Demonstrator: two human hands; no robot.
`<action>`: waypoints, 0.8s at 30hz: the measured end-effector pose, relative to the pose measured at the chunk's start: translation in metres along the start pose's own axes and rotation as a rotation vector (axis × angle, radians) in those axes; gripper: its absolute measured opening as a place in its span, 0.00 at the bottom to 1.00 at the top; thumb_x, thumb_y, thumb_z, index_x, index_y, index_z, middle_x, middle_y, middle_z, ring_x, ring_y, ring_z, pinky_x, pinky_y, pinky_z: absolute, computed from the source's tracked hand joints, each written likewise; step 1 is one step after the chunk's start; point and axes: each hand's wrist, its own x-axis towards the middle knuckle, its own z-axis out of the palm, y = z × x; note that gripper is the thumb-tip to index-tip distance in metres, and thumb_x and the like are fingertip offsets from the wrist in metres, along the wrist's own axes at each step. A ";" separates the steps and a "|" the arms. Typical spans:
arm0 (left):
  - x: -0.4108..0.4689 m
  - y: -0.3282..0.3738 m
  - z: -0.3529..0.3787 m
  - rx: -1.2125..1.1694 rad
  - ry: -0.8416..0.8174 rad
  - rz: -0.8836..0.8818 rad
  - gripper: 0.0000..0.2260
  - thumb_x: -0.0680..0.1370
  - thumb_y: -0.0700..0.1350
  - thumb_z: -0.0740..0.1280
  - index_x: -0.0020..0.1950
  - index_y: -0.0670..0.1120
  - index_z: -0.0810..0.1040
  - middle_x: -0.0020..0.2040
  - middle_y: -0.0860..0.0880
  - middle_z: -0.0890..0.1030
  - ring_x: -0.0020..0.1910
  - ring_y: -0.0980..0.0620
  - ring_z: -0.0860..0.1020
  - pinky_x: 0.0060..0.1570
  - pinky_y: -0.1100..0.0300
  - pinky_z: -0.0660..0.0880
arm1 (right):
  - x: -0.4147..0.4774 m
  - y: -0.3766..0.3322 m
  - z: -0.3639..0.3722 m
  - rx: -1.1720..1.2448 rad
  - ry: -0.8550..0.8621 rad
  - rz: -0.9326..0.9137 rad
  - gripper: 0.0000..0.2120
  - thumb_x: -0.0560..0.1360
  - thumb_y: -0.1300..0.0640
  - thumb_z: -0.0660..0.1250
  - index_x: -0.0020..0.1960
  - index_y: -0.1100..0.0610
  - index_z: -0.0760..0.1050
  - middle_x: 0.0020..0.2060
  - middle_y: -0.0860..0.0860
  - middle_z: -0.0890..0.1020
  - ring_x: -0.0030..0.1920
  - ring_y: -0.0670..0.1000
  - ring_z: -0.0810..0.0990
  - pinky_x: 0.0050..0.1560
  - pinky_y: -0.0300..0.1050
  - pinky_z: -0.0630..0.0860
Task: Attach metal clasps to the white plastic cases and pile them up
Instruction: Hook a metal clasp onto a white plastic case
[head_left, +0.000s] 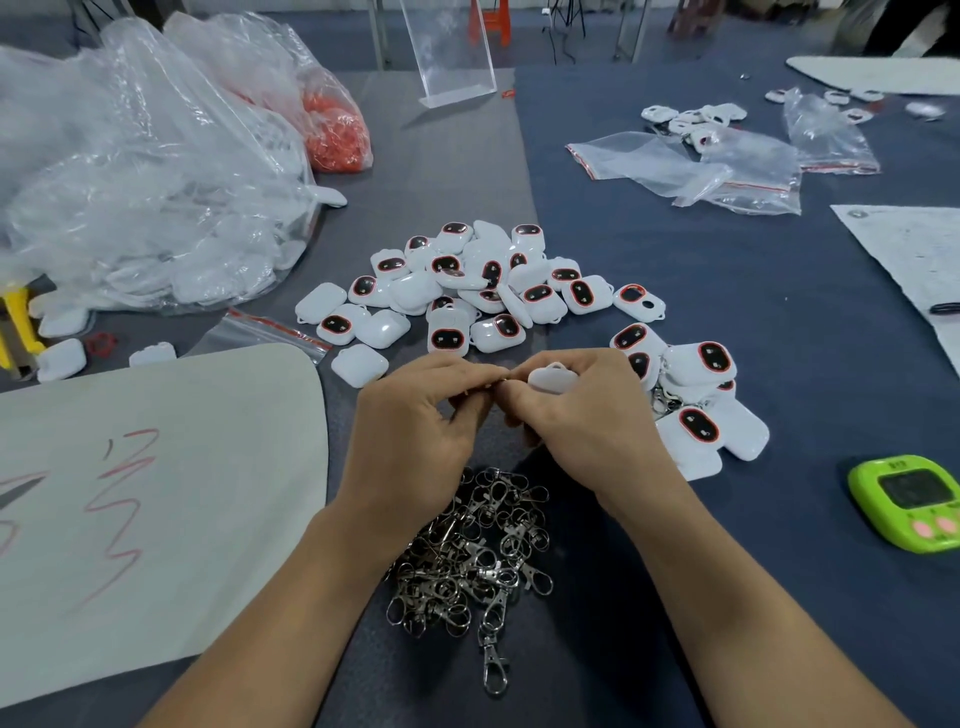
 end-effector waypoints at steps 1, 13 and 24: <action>0.000 0.000 0.000 0.012 0.004 -0.014 0.12 0.73 0.34 0.76 0.53 0.48 0.88 0.48 0.57 0.86 0.48 0.62 0.82 0.51 0.72 0.74 | 0.000 0.000 0.001 -0.051 0.014 -0.023 0.02 0.70 0.53 0.75 0.39 0.48 0.85 0.29 0.51 0.84 0.28 0.49 0.79 0.31 0.52 0.79; 0.007 -0.004 -0.003 -0.284 -0.124 -0.342 0.12 0.72 0.36 0.77 0.43 0.55 0.87 0.38 0.56 0.86 0.37 0.59 0.84 0.41 0.67 0.78 | -0.001 -0.002 -0.001 -0.086 0.029 -0.051 0.05 0.69 0.56 0.75 0.35 0.50 0.84 0.28 0.51 0.82 0.29 0.48 0.78 0.31 0.51 0.78; 0.007 -0.006 -0.003 -0.395 -0.021 -0.432 0.06 0.67 0.44 0.75 0.39 0.56 0.87 0.37 0.53 0.86 0.36 0.58 0.84 0.39 0.68 0.77 | -0.002 -0.004 0.000 -0.078 -0.150 0.014 0.08 0.70 0.56 0.74 0.45 0.43 0.86 0.29 0.45 0.84 0.28 0.43 0.78 0.31 0.42 0.76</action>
